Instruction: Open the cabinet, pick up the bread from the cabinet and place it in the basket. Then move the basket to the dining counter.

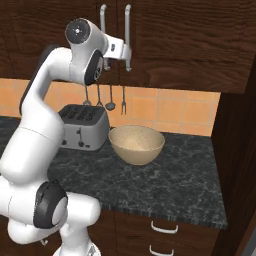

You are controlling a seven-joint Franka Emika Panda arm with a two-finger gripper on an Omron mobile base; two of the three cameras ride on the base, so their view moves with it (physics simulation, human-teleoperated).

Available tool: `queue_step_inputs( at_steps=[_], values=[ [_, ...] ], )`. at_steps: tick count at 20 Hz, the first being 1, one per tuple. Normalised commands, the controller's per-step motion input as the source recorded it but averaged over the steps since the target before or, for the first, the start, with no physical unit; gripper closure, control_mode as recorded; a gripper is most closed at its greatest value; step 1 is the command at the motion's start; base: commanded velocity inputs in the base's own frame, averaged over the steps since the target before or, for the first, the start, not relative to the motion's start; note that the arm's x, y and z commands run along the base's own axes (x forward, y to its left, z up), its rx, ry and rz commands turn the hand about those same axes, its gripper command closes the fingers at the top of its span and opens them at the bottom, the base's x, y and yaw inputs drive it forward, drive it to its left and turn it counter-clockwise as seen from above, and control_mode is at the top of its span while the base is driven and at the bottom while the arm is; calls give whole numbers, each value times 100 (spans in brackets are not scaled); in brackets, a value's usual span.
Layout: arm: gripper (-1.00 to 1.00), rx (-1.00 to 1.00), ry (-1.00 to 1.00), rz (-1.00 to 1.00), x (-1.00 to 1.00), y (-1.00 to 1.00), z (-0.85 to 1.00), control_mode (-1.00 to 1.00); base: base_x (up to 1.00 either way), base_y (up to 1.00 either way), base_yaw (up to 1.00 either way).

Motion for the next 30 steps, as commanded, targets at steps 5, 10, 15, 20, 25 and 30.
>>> queue_step_inputs(
  at_steps=[5,10,15,20,25,30],
  values=[
    [-100,11,-1,0,35,-5,10,-100,0,0,0],
    [-100,11,-15,0,24,23,-8,-100,0,0,0],
    [-100,11,-22,0,36,37,-24,-100,0,0,0],
    [100,13,-6,0,43,22,-2,-100,0,0,0],
    [100,20,0,0,-71,0,13,-100,0,0,0],
    [100,20,-4,0,-100,2,4,-100,0,0,0]
  ],
)
